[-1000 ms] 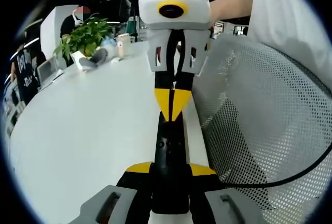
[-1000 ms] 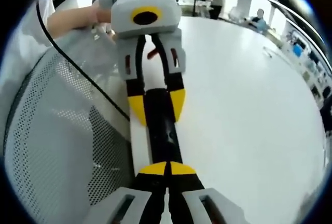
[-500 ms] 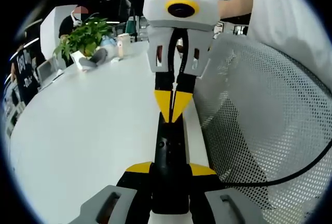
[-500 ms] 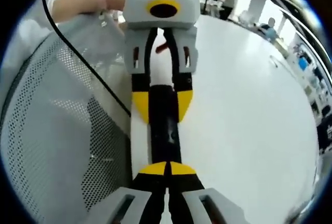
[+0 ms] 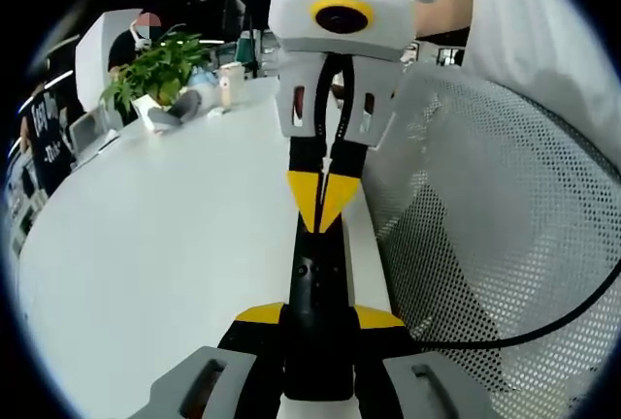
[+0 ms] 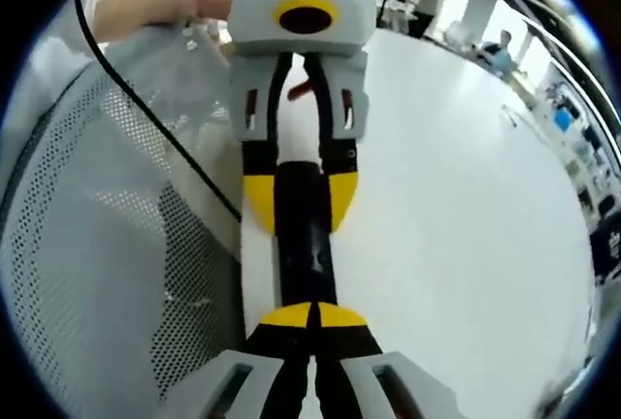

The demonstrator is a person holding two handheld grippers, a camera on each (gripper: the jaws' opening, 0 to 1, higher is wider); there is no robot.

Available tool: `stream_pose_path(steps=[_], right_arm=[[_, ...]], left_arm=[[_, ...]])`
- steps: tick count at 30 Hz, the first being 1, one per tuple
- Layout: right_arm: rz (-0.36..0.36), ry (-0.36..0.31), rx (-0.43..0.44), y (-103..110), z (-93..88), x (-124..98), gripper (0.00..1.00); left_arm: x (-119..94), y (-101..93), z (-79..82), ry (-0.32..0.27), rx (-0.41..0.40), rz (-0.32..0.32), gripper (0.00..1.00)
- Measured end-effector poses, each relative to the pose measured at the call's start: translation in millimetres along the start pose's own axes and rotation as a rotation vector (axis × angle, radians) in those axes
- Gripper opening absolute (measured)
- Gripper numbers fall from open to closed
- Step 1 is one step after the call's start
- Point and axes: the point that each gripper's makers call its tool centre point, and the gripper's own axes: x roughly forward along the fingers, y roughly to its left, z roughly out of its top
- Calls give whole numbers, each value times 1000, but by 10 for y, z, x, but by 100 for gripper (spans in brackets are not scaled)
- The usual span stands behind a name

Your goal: Press the specified remote control buttons in sequence, fully releasing each button before pressing the next.

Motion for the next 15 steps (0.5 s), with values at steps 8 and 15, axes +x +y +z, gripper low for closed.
stream_pose_path(steps=[8, 15], right_arm=[[-49, -141, 186, -9, 19, -17, 0], [-51, -163, 207, -4, 51, -3, 0]], left_arm=[[3, 1, -2, 1, 2, 0, 24], [1, 1, -3, 1, 2, 1, 24]])
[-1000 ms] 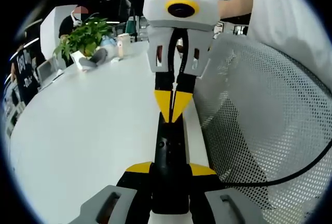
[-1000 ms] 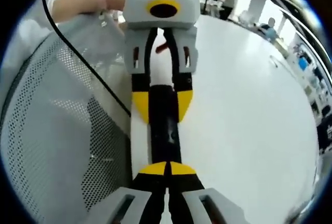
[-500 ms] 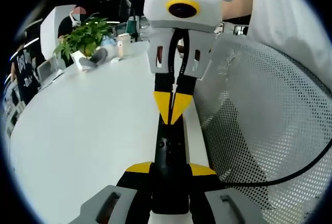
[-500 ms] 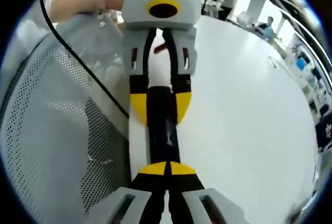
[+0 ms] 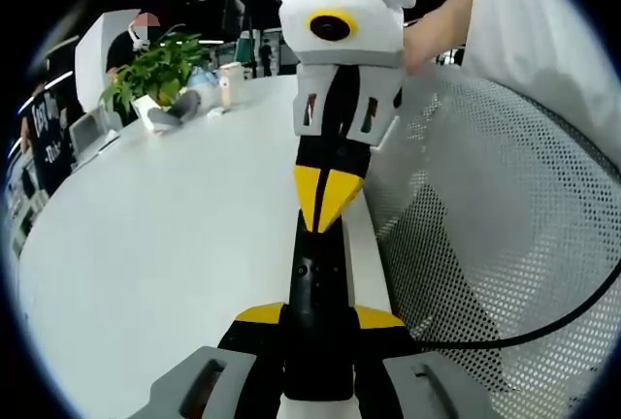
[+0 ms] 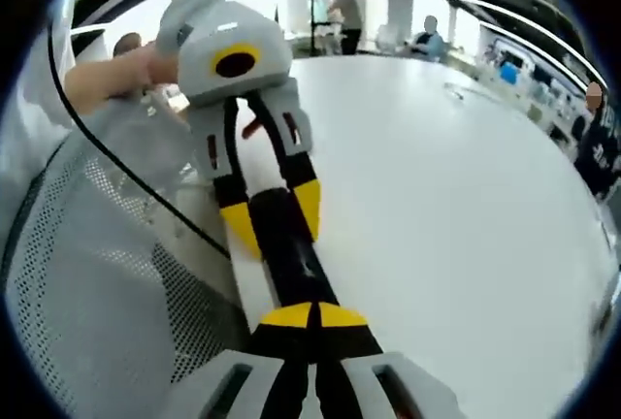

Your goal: Press the specified remote control buttons in sequence, fully releasing each button before pressing the next.

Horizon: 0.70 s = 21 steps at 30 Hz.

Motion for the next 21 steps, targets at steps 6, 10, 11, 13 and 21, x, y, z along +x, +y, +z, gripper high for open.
stream_pose_path(steps=[6, 10, 11, 13, 21], right_arm=[[17, 6, -49, 23, 37, 36, 0], [48, 51, -161, 54, 46, 60, 0], [53, 65, -183, 57, 45, 60, 0], [60, 74, -198, 61, 53, 63, 0], [68, 163, -265, 59, 47, 76, 0]], left_arm=[[-1, 1, -2, 0, 0, 0, 24], [-1, 1, -2, 0, 0, 0, 24], [-1, 1, -1, -1, -1, 0, 24], [-1, 1, -1, -1, -1, 0, 24], [-3, 0, 1, -2, -1, 0, 24]])
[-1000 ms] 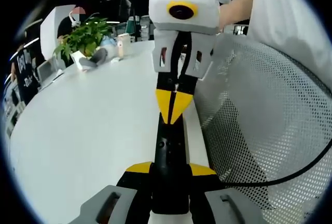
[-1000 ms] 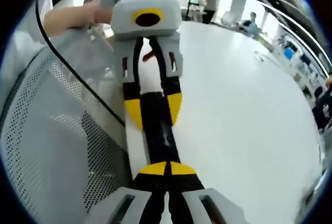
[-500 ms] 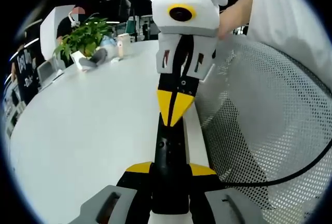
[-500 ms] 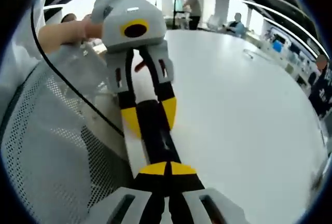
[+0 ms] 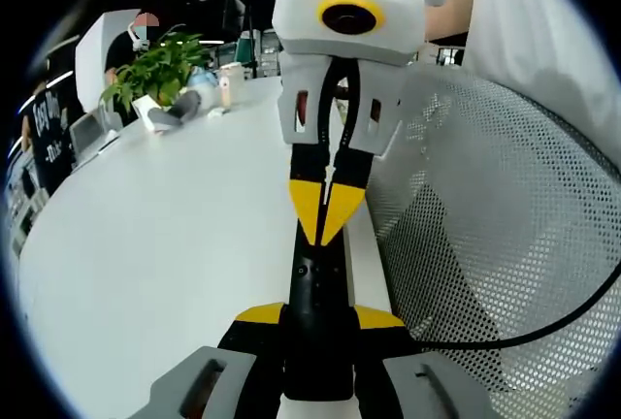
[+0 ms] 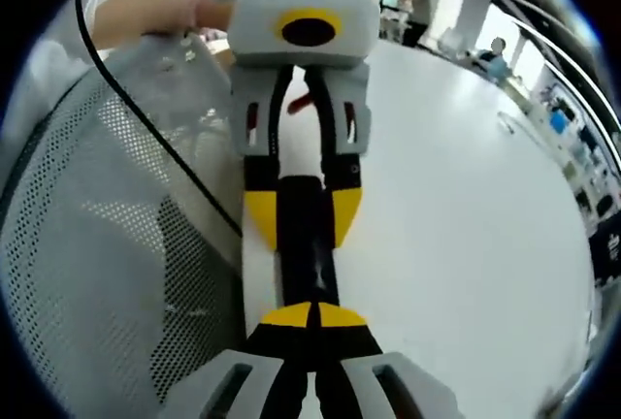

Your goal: Press the specified remote control buttons in sequence, fully releasing each button before pressing the next.

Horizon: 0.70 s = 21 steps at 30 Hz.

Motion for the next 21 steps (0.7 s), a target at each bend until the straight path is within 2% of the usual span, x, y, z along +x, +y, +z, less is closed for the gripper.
stream_pose_path(steps=[2, 11, 14, 21], right_arm=[[0, -5, 12, -5, -9, -3, 0], [-25, -193, 306, -45, -6, -30, 0], [-42, -244, 358, -50, -7, -36, 0], [-42, -267, 364, -44, 13, -33, 0]], left_arm=[[0, 0, 0, 0, 0, 0, 24], [3, 1, -1, -2, -1, 0, 24], [3, 2, -1, -3, -2, 0, 24], [4, 6, 0, -5, -5, 0, 24]])
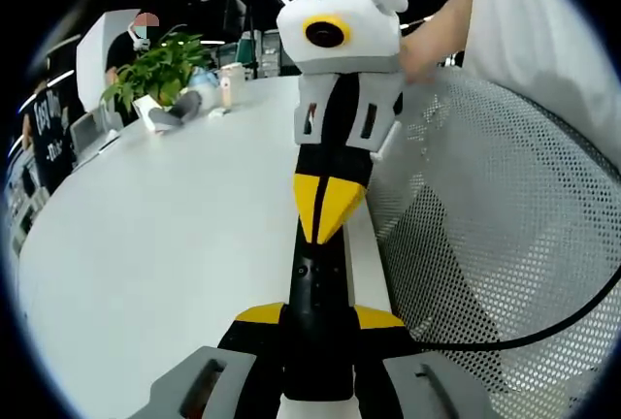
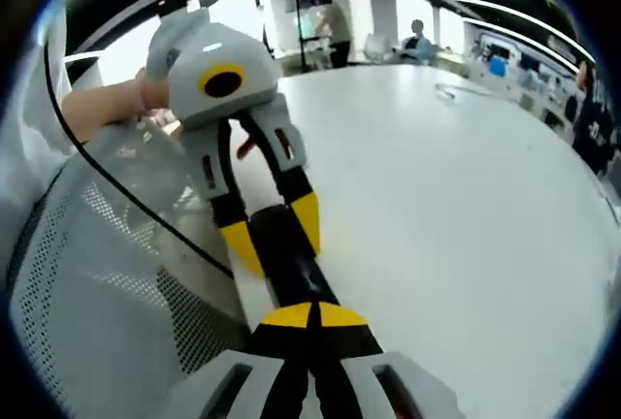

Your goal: Press the specified remote control buttons in sequence, fully releasing each button before pressing the next.

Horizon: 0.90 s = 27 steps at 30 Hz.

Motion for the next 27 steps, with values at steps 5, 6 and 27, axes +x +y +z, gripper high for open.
stream_pose_path(steps=[5, 6, 27], right_arm=[[7, 11, -47, 24, 19, 20, 0], [8, 12, -49, 25, 19, 21, 0], [35, 38, -101, 49, 46, 49, 0]], left_arm=[[-2, 0, 1, 1, 0, 0, 24], [-2, 0, 0, 1, 1, 0, 24], [-3, -1, -4, 5, 5, 2, 24]])
